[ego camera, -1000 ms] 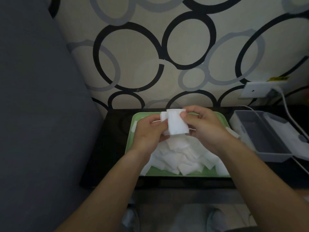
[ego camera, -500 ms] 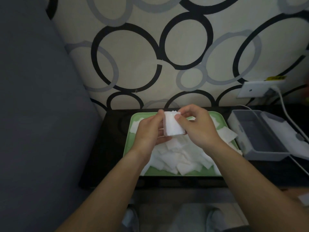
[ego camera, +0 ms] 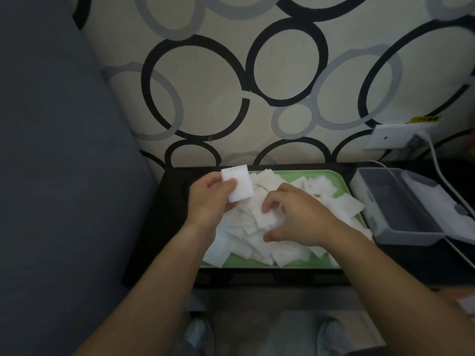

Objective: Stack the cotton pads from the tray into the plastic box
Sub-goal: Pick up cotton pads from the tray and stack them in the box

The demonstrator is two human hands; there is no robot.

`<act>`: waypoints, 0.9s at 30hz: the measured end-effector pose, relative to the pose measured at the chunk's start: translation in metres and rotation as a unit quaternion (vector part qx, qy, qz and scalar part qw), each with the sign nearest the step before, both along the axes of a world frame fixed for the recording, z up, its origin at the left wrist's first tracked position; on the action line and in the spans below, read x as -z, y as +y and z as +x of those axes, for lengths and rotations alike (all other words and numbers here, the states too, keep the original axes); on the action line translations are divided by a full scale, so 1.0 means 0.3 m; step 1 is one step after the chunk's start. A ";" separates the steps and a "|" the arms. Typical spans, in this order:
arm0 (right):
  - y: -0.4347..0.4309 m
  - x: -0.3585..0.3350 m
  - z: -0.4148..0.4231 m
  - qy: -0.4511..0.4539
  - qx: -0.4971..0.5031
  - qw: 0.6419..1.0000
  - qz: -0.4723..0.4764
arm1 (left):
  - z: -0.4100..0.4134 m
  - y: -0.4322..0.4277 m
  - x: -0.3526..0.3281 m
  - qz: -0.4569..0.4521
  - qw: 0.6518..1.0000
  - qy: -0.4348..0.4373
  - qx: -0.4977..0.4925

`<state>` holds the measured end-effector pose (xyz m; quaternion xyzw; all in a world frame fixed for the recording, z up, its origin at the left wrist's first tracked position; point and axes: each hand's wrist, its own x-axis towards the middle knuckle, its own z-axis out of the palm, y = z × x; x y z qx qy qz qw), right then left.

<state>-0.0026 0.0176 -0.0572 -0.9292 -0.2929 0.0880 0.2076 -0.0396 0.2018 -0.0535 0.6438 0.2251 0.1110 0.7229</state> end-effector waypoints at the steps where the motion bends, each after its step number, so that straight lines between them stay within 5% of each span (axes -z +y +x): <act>1: 0.001 0.000 0.000 -0.007 0.000 1.000 0.011 | 0.001 -0.001 0.002 0.001 1.000 0.000 0.001; 8: -0.011 0.008 0.023 0.038 0.057 0.980 0.188 | 0.001 -0.006 0.000 0.001 1.000 0.006 -0.004; 13: -0.034 -0.036 0.044 0.182 0.198 0.858 0.437 | 0.000 -0.019 0.006 0.005 1.000 0.006 0.000; 17: -0.042 -0.060 0.042 0.268 0.195 0.788 0.519 | 0.004 -0.064 0.003 0.016 1.000 0.006 0.022; 27: -0.033 -0.055 0.020 0.160 0.208 0.850 0.456 | 0.002 -0.155 -0.022 -0.025 0.993 -0.022 0.115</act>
